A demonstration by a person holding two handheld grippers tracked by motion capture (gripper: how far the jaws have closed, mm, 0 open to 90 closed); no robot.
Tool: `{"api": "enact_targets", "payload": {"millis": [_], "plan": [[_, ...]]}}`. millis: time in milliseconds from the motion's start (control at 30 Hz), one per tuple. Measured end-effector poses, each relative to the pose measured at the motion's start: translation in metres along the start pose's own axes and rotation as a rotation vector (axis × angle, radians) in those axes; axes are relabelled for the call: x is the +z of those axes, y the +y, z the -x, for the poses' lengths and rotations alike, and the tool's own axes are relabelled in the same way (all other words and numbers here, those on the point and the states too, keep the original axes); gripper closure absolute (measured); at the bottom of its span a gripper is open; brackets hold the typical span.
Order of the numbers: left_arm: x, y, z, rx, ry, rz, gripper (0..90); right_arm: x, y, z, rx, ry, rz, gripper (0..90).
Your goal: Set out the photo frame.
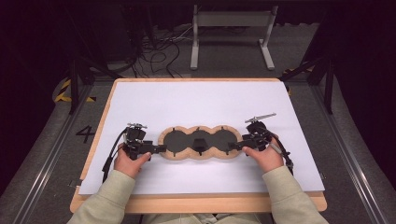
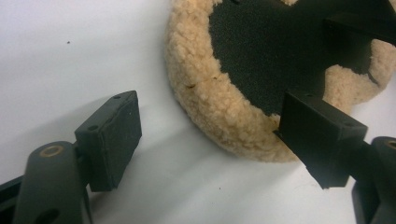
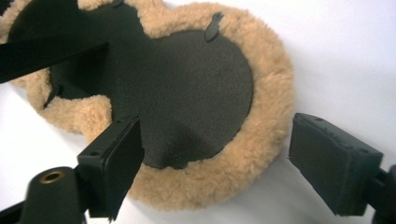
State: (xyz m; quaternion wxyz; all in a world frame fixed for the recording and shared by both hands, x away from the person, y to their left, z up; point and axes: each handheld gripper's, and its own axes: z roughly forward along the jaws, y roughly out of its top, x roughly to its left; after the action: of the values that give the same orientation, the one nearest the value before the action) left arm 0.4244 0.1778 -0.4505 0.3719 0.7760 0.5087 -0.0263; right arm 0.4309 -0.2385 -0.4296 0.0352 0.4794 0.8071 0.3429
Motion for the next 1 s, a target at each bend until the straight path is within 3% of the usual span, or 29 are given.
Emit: {"api": "enact_targets", "payload": {"millis": [400, 667, 1000], "plan": [[0.002, 0.001, 0.008, -0.019, 0.032, -0.021, 16.5, 0.009, -0.001, -0.003, 0.014, 0.009, -0.043, 11.6], [0.011, 0.004, 0.016, -0.019, -0.039, -0.032, 18.9, 0.012, -0.001, -0.004, 0.017, 0.009, -0.054, 10.3], [0.013, 0.006, 0.021, -0.044, -0.013, -0.039, 21.0, 0.012, -0.001, -0.003, 0.055, 0.024, -0.05, 8.6]]}}
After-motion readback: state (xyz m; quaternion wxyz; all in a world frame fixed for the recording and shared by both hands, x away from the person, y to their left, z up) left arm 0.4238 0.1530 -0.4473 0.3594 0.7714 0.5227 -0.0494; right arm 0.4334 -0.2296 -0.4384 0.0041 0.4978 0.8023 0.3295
